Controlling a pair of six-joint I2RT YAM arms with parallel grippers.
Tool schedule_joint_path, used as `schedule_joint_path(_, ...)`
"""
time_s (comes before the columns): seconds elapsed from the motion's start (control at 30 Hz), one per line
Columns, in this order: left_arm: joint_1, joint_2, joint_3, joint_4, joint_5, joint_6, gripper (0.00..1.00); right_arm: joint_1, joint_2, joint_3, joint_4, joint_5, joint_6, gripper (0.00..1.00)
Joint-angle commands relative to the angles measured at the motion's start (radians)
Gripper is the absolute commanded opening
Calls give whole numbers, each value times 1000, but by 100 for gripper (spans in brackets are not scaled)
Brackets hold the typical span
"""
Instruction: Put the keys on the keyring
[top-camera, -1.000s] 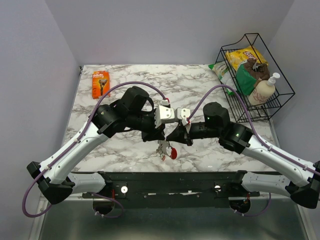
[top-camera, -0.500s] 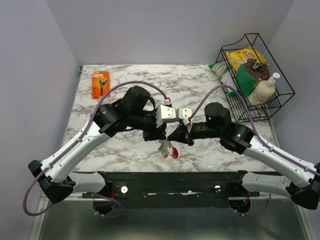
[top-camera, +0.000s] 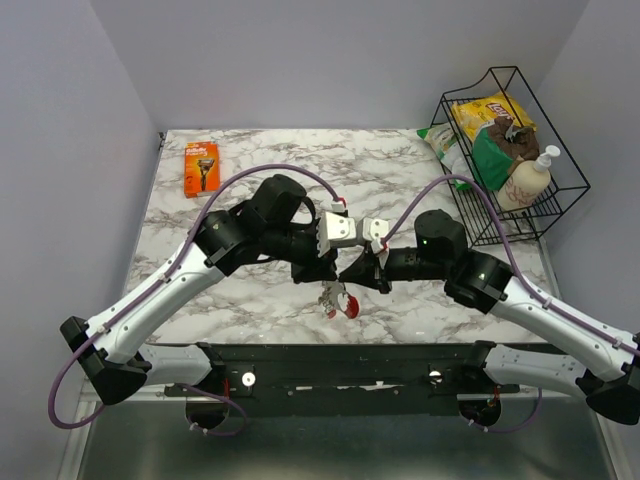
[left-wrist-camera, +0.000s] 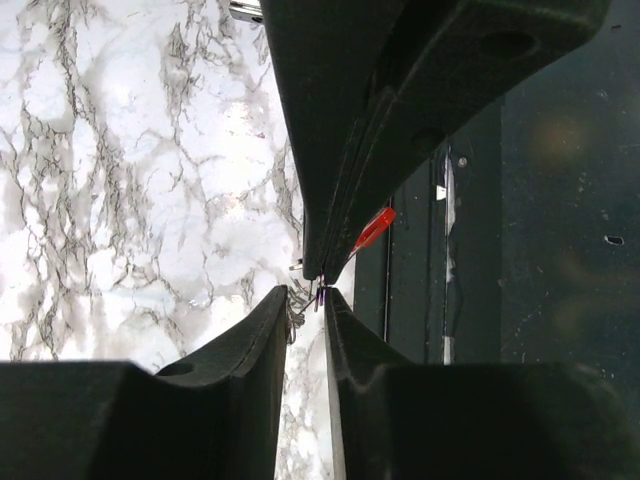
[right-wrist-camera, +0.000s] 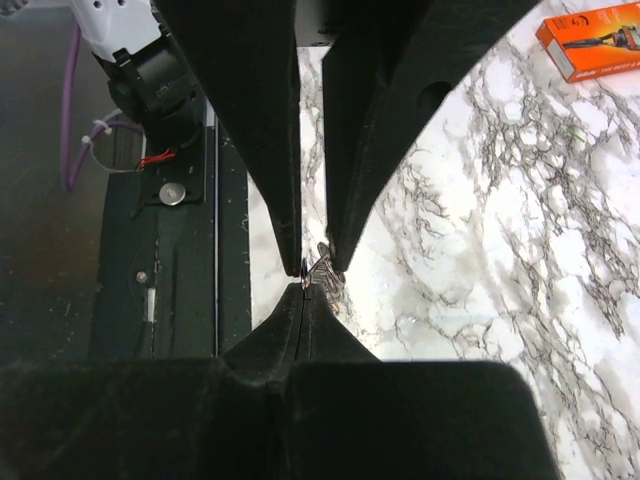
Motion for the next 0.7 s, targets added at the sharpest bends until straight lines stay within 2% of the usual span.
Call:
schedule_joint_path(0.0,-14,-8,-55,29,-56,-24,36,15,-27,2,128,-6,10,1)
schedule_joint_path(0.33,-14,-127,-148,219,-20,-68,39,17,-48,-15,154,-18,20,1)
schedule_joint_path(0.67,-5,-164,-125,195,-31,-53,39,15,-53,-22,152,-26,16,1)
